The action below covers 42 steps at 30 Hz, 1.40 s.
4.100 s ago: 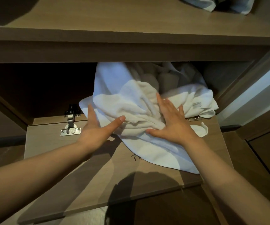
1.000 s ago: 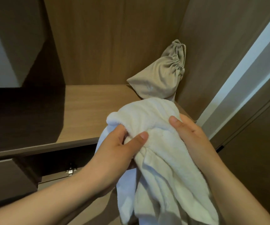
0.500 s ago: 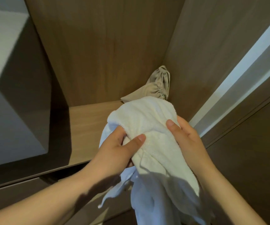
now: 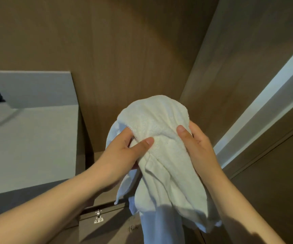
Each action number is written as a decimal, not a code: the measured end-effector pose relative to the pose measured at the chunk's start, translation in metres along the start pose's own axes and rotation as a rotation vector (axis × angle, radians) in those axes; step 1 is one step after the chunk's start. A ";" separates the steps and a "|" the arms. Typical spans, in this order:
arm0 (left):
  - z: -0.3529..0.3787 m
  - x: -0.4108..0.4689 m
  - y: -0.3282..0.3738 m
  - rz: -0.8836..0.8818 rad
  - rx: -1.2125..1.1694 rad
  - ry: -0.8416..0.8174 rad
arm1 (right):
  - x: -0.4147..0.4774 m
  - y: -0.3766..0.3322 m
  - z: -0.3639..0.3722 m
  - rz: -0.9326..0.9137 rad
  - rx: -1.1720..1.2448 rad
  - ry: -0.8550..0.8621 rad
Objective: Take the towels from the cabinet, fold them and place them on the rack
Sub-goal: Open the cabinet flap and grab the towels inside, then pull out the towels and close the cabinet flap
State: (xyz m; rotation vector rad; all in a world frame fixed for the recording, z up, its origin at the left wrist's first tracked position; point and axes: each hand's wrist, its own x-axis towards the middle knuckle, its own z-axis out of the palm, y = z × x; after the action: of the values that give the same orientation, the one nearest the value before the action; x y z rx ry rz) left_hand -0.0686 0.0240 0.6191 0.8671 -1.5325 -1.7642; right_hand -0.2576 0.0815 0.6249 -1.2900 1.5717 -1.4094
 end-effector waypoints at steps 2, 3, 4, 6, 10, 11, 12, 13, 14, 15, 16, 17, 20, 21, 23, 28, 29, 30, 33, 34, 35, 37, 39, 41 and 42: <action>-0.006 -0.004 0.032 0.028 -0.007 0.018 | 0.009 -0.034 0.003 -0.009 0.005 -0.019; -0.009 -0.007 0.047 0.042 0.000 0.026 | 0.012 -0.048 0.005 -0.018 0.007 -0.022; -0.013 -0.010 0.061 0.058 0.005 0.033 | 0.016 -0.062 0.008 -0.031 0.008 -0.025; -0.023 -0.017 0.085 0.092 0.016 0.054 | 0.023 -0.087 0.017 -0.063 0.001 -0.038; -0.043 -0.031 0.121 0.159 0.011 0.116 | 0.037 -0.126 0.041 -0.130 -0.002 -0.064; -0.048 -0.035 0.127 0.174 0.012 0.138 | 0.040 -0.133 0.048 -0.148 -0.002 -0.074; -0.054 -0.039 0.133 0.186 0.012 0.160 | 0.043 -0.141 0.054 -0.166 -0.003 -0.085; -0.060 -0.044 0.139 0.194 0.011 0.179 | 0.045 -0.148 0.061 -0.185 -0.004 -0.098; -0.066 -0.048 0.144 0.204 0.010 0.199 | 0.048 -0.154 0.068 -0.200 -0.004 -0.114; -0.073 -0.053 0.150 0.216 0.011 0.221 | 0.050 -0.160 0.076 -0.213 -0.001 -0.130; -0.081 -0.058 0.155 0.229 0.016 0.245 | 0.053 -0.167 0.085 -0.226 0.000 -0.146; -0.089 -0.063 0.160 0.243 0.022 0.270 | 0.055 -0.174 0.094 -0.241 0.001 -0.161; -0.114 -0.080 0.171 0.284 0.036 0.354 | 0.063 -0.192 0.127 -0.294 0.017 -0.207; -0.123 -0.087 0.174 0.295 0.050 0.387 | 0.064 -0.197 0.138 -0.308 0.021 -0.225; -0.140 -0.099 0.178 0.317 0.077 0.441 | 0.066 -0.205 0.161 -0.331 0.025 -0.262; -0.180 -0.126 0.184 0.349 0.085 0.540 | 0.072 -0.217 0.217 -0.363 0.071 -0.360; -0.187 -0.130 0.184 0.359 0.097 0.556 | 0.073 -0.218 0.227 -0.365 0.078 -0.379; -0.195 -0.134 0.184 0.367 0.115 0.572 | 0.074 -0.219 0.236 -0.366 0.086 -0.395; -0.219 -0.139 0.178 0.365 0.184 0.619 | 0.080 -0.213 0.262 -0.360 0.094 -0.432; -0.228 -0.139 0.173 0.356 0.201 0.627 | 0.082 -0.208 0.270 -0.352 0.087 -0.445; -0.237 -0.138 0.167 0.340 0.208 0.632 | 0.085 -0.201 0.278 -0.338 0.076 -0.461; -0.256 -0.134 0.148 0.283 0.231 0.645 | 0.089 -0.182 0.293 -0.286 0.055 -0.505; -0.271 -0.127 0.121 0.203 0.274 0.678 | 0.093 -0.157 0.305 -0.229 0.034 -0.551; -0.281 -0.120 0.089 0.144 0.250 0.704 | 0.096 -0.128 0.316 -0.169 -0.002 -0.582; -0.283 -0.117 0.073 0.120 0.230 0.713 | 0.097 -0.113 0.320 -0.138 -0.024 -0.590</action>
State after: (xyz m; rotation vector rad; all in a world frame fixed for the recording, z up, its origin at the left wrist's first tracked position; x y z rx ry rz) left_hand 0.2325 -0.0513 0.6706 1.3085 -1.2687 -1.0254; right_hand 0.0355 -0.1057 0.6819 -1.6637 1.1170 -0.9560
